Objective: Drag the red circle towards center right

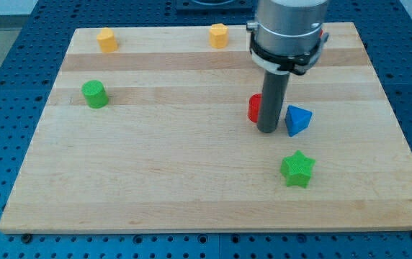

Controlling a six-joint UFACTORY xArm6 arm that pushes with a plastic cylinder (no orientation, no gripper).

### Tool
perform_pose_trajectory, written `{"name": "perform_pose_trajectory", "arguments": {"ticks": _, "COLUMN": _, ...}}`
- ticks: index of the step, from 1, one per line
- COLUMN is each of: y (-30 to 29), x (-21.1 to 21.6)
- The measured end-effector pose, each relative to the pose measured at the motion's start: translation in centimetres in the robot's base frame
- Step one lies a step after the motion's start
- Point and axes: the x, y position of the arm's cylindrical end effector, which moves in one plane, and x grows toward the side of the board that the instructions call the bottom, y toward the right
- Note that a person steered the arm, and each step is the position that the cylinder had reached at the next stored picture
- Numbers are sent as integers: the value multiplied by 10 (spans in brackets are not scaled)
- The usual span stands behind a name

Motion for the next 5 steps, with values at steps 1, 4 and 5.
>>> {"name": "perform_pose_trajectory", "arguments": {"ticks": 1, "y": -14, "x": -1}}
{"name": "perform_pose_trajectory", "arguments": {"ticks": 4, "y": -20, "x": -43}}
{"name": "perform_pose_trajectory", "arguments": {"ticks": 5, "y": -39, "x": -50}}
